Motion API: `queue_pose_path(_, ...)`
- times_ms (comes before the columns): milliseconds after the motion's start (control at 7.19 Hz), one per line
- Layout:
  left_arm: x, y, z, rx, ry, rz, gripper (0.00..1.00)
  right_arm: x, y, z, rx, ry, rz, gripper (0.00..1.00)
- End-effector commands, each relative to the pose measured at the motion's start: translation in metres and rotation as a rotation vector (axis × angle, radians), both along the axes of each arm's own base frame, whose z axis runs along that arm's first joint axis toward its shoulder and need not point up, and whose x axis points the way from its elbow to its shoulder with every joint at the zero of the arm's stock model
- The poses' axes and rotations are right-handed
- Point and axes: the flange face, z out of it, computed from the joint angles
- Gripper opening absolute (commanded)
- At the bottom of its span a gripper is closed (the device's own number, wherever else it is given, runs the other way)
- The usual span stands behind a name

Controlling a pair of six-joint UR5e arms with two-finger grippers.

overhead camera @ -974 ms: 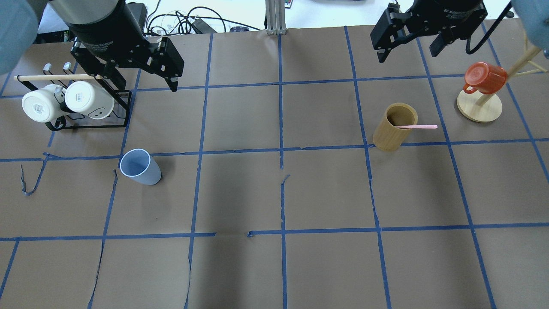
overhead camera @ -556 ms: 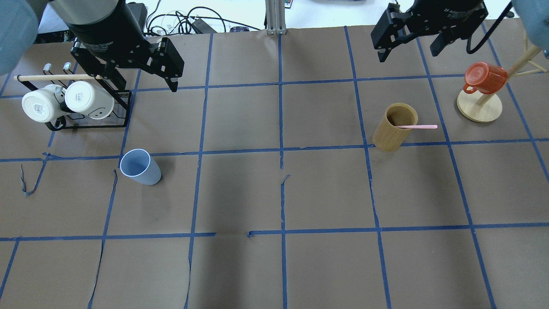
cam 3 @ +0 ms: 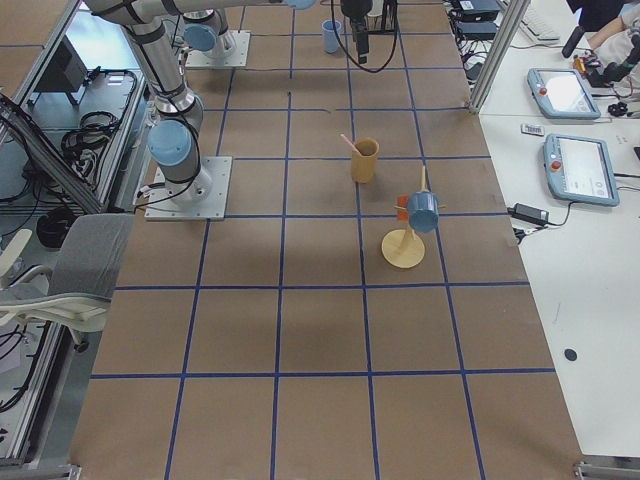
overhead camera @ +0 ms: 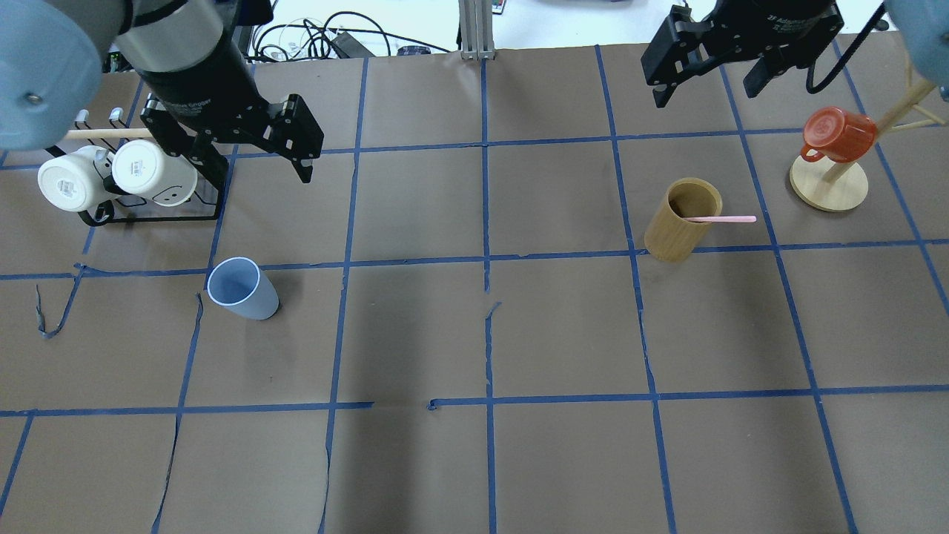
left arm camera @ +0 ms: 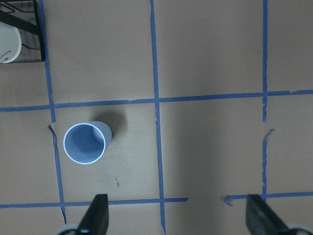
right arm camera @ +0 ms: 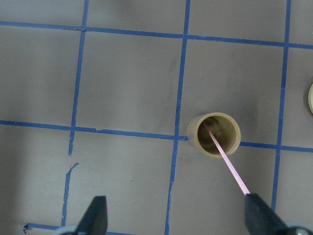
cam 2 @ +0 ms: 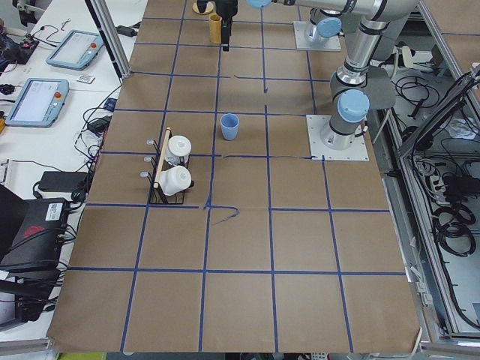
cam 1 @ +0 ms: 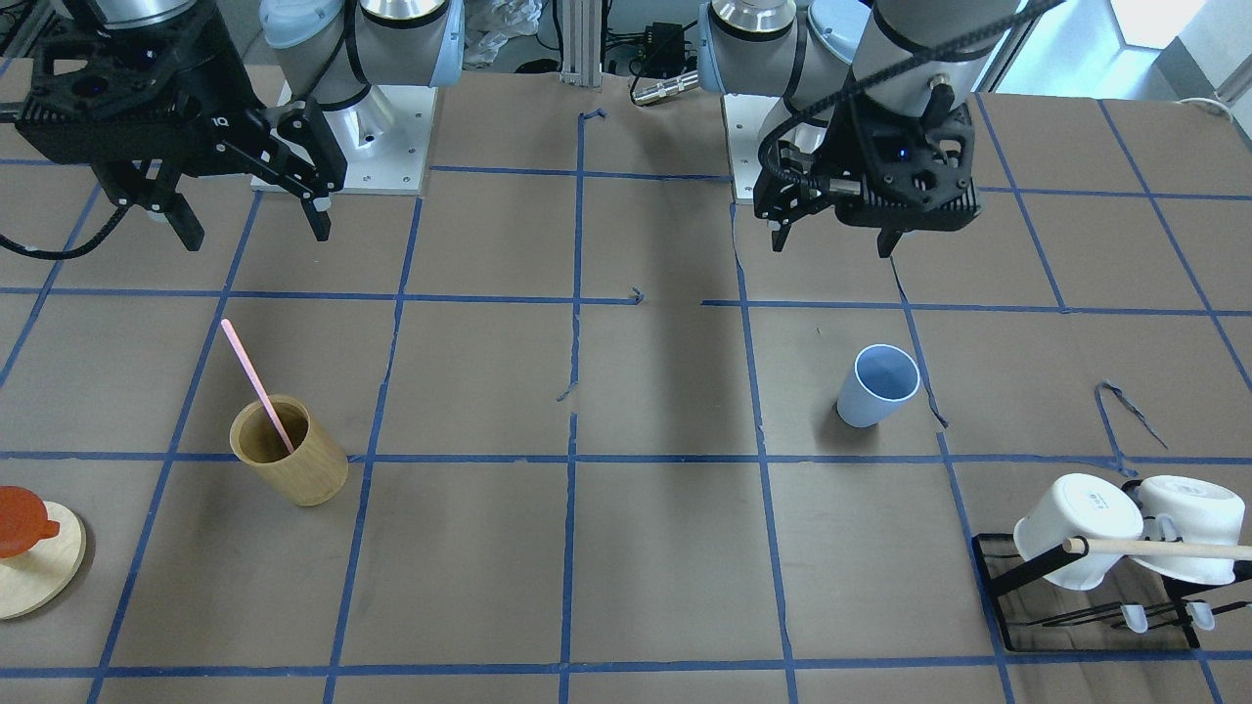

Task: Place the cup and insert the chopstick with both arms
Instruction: 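Grasp the light blue cup with the left gripper while the right approaches the tan cup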

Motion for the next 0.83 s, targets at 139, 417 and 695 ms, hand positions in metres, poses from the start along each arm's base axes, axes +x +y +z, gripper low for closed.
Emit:
queue_pose_path(139,0.037,0.003,-0.131,0.035,-0.003,-0.049,1.00,-0.009,-0.004,-0.002,0.003,-0.006,-0.016,1.00)
queue_pose_path(417,0.076,-0.011,-0.164,-0.003,-0.003,-0.101,0.97,-0.040,-0.022,-0.014,0.016,-0.036,0.008,1.00)
queue_pose_path(695,0.081,-0.006,-0.190,0.053,0.005,-0.135,0.93,-0.057,-0.024,-0.043,0.041,-0.038,0.056,1.00)
